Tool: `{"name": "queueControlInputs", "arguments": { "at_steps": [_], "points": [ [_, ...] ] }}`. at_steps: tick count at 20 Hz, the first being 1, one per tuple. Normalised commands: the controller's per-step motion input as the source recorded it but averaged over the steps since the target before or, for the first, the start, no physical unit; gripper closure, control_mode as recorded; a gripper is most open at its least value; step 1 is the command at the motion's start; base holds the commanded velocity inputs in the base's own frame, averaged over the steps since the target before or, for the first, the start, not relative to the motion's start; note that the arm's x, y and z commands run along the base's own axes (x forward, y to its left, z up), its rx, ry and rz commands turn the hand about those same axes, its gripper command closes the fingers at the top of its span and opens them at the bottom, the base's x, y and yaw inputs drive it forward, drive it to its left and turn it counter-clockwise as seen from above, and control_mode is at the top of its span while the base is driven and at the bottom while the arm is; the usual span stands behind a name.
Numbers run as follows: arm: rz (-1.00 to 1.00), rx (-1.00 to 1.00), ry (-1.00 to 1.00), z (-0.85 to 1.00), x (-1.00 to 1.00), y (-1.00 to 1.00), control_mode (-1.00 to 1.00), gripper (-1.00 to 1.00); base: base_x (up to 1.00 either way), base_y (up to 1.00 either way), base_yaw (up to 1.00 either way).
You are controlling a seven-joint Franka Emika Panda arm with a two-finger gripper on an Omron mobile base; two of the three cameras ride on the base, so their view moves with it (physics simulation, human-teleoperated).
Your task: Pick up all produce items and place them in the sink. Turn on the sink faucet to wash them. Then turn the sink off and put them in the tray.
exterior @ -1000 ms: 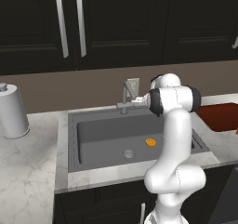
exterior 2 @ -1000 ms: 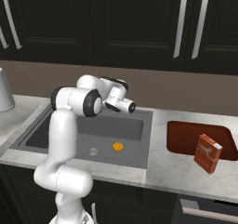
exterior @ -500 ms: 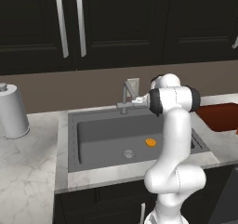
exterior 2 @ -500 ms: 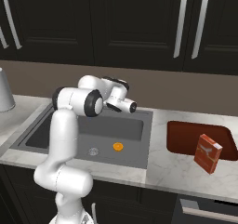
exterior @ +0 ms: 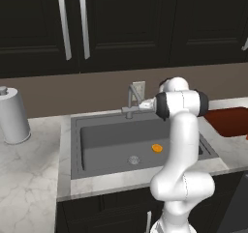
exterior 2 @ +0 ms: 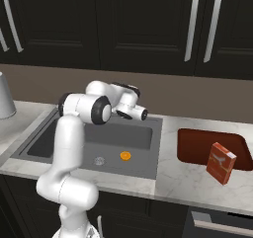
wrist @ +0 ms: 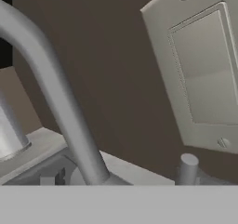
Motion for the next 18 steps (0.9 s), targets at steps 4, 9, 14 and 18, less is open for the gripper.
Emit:
{"name": "queueControlInputs", "arguments": {
  "at_steps": [4,9,14,18],
  "points": [
    [0.10,0.00,-0.06,0.08,-0.01,0.00,-1.00,-1.00,0.00,0.00,0.00],
    [0.07,0.00,-0.05,0.02,0.00,-0.08,-1.00,-1.00,0.00,0.00,0.00],
    [0.01,0.00,-0.06,0.00,0.00,-0.21,-1.00,-1.00,0.00,0.00,0.00],
    [0.00,0.00,-0.07,0.00,0.00,-0.23,-1.00,-1.00,0.00,0.00,0.00]
  ]
}}
